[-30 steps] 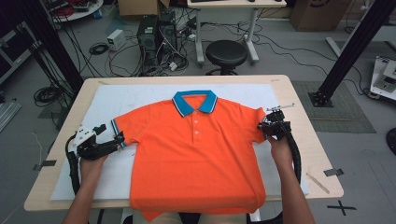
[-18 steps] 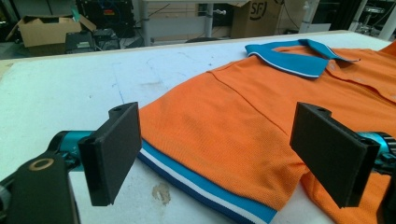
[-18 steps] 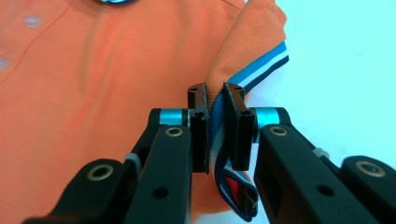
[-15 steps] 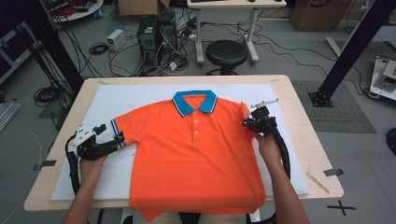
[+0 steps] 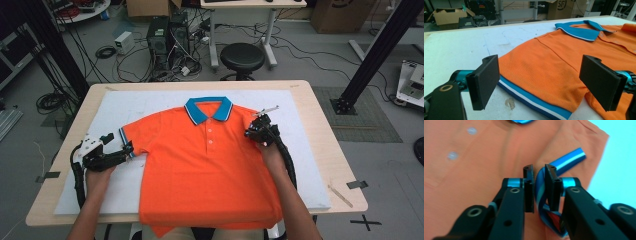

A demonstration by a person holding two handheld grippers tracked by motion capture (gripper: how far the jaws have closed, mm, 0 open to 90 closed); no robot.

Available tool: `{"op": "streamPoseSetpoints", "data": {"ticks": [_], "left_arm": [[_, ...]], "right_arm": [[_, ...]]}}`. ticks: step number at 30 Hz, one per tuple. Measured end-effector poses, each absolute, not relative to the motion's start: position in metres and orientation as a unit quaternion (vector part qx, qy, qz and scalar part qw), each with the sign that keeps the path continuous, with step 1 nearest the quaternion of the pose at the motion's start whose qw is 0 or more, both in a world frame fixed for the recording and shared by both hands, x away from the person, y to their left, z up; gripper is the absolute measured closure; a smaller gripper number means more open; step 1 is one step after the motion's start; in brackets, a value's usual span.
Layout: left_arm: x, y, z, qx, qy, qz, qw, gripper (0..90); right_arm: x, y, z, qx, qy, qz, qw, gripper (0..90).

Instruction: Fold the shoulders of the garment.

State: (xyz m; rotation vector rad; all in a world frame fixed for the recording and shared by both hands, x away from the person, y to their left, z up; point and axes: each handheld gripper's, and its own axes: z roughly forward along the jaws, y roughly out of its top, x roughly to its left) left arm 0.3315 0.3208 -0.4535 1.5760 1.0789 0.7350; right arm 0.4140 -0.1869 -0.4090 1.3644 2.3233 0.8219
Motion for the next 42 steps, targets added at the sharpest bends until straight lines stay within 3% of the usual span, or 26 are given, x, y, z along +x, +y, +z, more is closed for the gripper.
{"op": "streamPoseSetpoints", "data": {"ticks": [5,7,11,18,21,27,42], "left_arm": [[0.331,0.321,-0.453,0.658,0.45,0.307,0.52,16.7],[0.331,0.321,-0.453,0.658,0.45,0.307,0.52,16.7],[0.332,0.321,-0.453,0.658,0.45,0.306,0.521,16.9],[0.332,0.321,-0.453,0.659,0.45,0.306,0.52,17.0],[0.331,0.321,-0.453,0.658,0.45,0.306,0.521,17.0],[0.332,0.321,-0.454,0.657,0.45,0.305,0.523,17.0],[0.332,0.321,-0.454,0.656,0.451,0.304,0.523,17.0]], "right_arm": [[0.412,-0.188,-0.401,0.471,0.805,0.315,0.176,63.1],[0.412,-0.192,-0.398,0.481,0.797,0.31,0.192,61.8],[0.416,-0.197,-0.402,0.491,0.797,0.306,0.174,56.5],[0.419,-0.171,-0.417,0.458,0.827,0.293,0.14,55.5],[0.423,-0.157,-0.426,0.451,0.84,0.263,0.146,61.1],[0.428,-0.15,-0.428,0.444,0.847,0.237,0.168,84.4],[0.428,-0.154,-0.412,0.442,0.83,0.298,0.165,88.6]]}}
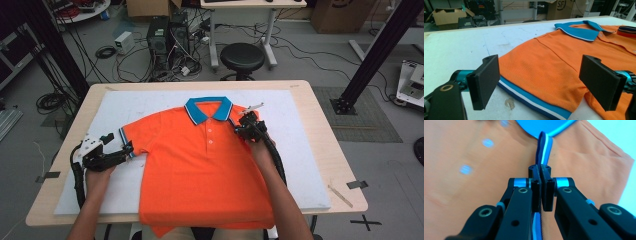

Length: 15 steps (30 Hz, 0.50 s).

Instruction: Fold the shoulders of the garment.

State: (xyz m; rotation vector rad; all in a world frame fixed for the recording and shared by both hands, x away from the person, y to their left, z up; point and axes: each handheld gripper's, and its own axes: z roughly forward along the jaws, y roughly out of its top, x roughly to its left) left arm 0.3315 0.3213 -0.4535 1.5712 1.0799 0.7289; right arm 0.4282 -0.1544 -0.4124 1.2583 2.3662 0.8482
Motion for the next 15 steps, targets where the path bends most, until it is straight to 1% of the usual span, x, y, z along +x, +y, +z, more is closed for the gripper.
{"op": "streamPoseSetpoints", "data": {"ticks": [1,2,3,4,5,6,8,9,10,15], "left_arm": [[0.332,0.321,-0.454,0.656,0.451,0.304,0.523,17.0],[0.332,0.321,-0.454,0.657,0.451,0.304,0.522,17.0],[0.332,0.321,-0.454,0.656,0.451,0.304,0.523,17.0],[0.332,0.321,-0.454,0.656,0.451,0.304,0.523,17.0],[0.332,0.321,-0.454,0.656,0.451,0.304,0.523,17.0],[0.332,0.321,-0.454,0.656,0.451,0.304,0.523,17.0],[0.331,0.321,-0.454,0.656,0.451,0.304,0.523,17.0],[0.331,0.321,-0.454,0.656,0.451,0.304,0.523,17.1],[0.332,0.321,-0.454,0.656,0.451,0.304,0.523,17.2],[0.331,0.322,-0.453,0.656,0.451,0.304,0.523,17.2]], "right_arm": [[0.426,-0.151,-0.41,0.434,0.828,0.319,0.154,88.5],[0.426,-0.151,-0.41,0.434,0.828,0.319,0.154,88.5],[0.424,-0.147,-0.41,0.424,0.832,0.324,0.15,81.5],[0.424,-0.147,-0.41,0.424,0.832,0.324,0.15,81.5],[0.423,-0.144,-0.411,0.423,0.837,0.307,0.161,75.3],[0.423,-0.144,-0.411,0.423,0.837,0.307,0.161,75.3],[0.421,-0.148,-0.414,0.427,0.838,0.293,0.173,81.9],[0.421,-0.15,-0.417,0.427,0.841,0.283,0.172,83.5],[0.421,-0.152,-0.42,0.431,0.843,0.277,0.161,85.2],[0.422,-0.156,-0.43,0.433,0.848,0.267,0.147,84.5]]}}
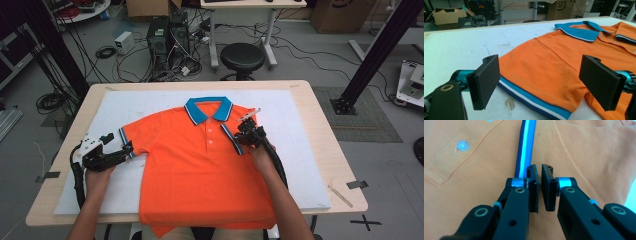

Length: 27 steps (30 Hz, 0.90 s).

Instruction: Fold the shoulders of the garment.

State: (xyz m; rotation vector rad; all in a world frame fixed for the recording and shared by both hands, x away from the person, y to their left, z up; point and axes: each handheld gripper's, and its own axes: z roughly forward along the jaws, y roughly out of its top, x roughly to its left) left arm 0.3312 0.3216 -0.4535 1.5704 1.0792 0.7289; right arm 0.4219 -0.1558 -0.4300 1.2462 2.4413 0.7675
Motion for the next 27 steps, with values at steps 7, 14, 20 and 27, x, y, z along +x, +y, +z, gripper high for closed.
{"op": "streamPoseSetpoints", "data": {"ticks": [7,14,20,27], "left_arm": [[0.332,0.323,-0.453,0.657,0.453,0.295,0.526,18.5],[0.339,0.321,-0.451,0.673,0.466,0.278,0.502,21.1],[0.345,0.322,-0.447,0.676,0.48,0.264,0.492,20.7],[0.365,0.317,-0.437,0.692,0.499,0.263,0.451,20.7]], "right_arm": [[0.402,-0.201,-0.416,0.455,0.808,0.324,0.187,62.8],[0.374,-0.241,-0.421,0.471,0.778,0.347,0.23,35.2],[0.362,-0.259,-0.427,0.479,0.767,0.363,0.224,25.5],[0.352,-0.274,-0.431,0.483,0.767,0.359,0.224,21.8]]}}
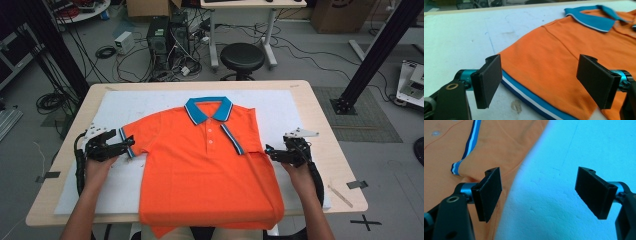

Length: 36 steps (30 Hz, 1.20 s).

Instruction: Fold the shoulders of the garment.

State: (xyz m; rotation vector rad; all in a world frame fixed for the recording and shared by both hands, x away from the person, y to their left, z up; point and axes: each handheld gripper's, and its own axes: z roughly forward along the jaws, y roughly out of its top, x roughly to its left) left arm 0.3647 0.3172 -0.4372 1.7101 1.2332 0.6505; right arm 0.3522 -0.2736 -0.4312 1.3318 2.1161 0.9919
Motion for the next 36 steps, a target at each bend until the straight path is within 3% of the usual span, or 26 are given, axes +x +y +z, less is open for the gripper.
{"op": "streamPoseSetpoints", "data": {"ticks": [8,15,23,27,28,29,30,32,36], "left_arm": [[0.382,0.309,-0.436,0.704,0.525,0.262,0.401,20.7],[0.394,0.301,-0.448,0.707,0.572,0.266,0.32,20.7],[0.396,0.297,-0.454,0.716,0.573,0.251,0.31,23.2],[0.394,0.295,-0.452,0.722,0.564,0.239,0.321,41.6],[0.392,0.293,-0.452,0.726,0.557,0.236,0.327,49.8],[0.392,0.291,-0.451,0.731,0.551,0.235,0.328,65.8],[0.392,0.289,-0.45,0.728,0.556,0.232,0.327,73.2],[0.393,0.285,-0.447,0.726,0.563,0.233,0.318,79.6],[0.391,0.279,-0.441,0.72,0.552,0.248,0.34,80.4]], "right_arm": [[0.348,-0.279,-0.43,0.478,0.765,0.363,0.232,21.8],[0.346,-0.281,-0.43,0.479,0.763,0.366,0.233,21.8],[0.346,-0.282,-0.43,0.48,0.762,0.366,0.233,21.9],[0.346,-0.281,-0.43,0.481,0.762,0.366,0.232,21.9],[0.346,-0.281,-0.43,0.48,0.763,0.366,0.233,22.0],[0.346,-0.281,-0.43,0.481,0.762,0.367,0.232,22.0],[0.346,-0.281,-0.43,0.481,0.762,0.367,0.233,22.0],[0.347,-0.281,-0.43,0.481,0.761,0.367,0.233,22.0],[0.347,-0.281,-0.429,0.48,0.761,0.368,0.235,22.0]]}}
